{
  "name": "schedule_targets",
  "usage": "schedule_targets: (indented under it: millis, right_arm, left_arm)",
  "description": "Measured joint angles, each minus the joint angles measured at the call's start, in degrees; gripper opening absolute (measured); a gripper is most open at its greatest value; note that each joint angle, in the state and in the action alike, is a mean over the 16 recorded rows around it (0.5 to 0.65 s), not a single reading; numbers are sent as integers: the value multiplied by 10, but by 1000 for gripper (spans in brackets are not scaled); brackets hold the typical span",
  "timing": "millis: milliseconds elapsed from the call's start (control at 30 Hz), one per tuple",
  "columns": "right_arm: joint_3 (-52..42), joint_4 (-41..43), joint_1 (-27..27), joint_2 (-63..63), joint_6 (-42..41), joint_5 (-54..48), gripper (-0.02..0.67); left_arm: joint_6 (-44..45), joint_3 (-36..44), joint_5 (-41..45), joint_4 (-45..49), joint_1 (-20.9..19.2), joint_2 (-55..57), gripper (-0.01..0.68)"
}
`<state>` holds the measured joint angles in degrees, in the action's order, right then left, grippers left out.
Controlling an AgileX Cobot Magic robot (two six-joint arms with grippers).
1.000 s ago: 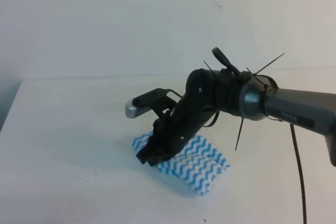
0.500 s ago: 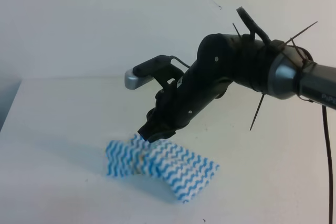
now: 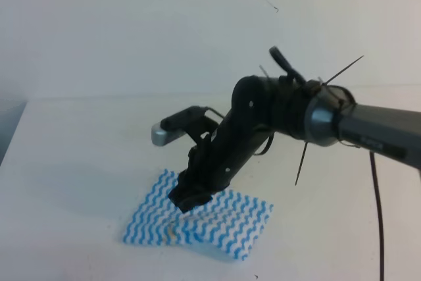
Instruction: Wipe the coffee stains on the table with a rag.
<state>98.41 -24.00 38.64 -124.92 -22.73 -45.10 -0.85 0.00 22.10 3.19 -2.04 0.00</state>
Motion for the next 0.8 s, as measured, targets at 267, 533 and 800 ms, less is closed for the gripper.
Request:
schedule_targets:
  millis: [267,533,800]
  right_arm:
    - [0,32,6,-39,11,-10,58]
    - [0,169,-13,-46,71,-22,3]
    - [-1,241,-69,-38,111,-37,-2]
  left_arm:
    - [0,7,-3,0,0,-6,-3]
    - [1,10,-5,0,0,-8,-2]
    - [1,7,-4,0,0,-5,-3]
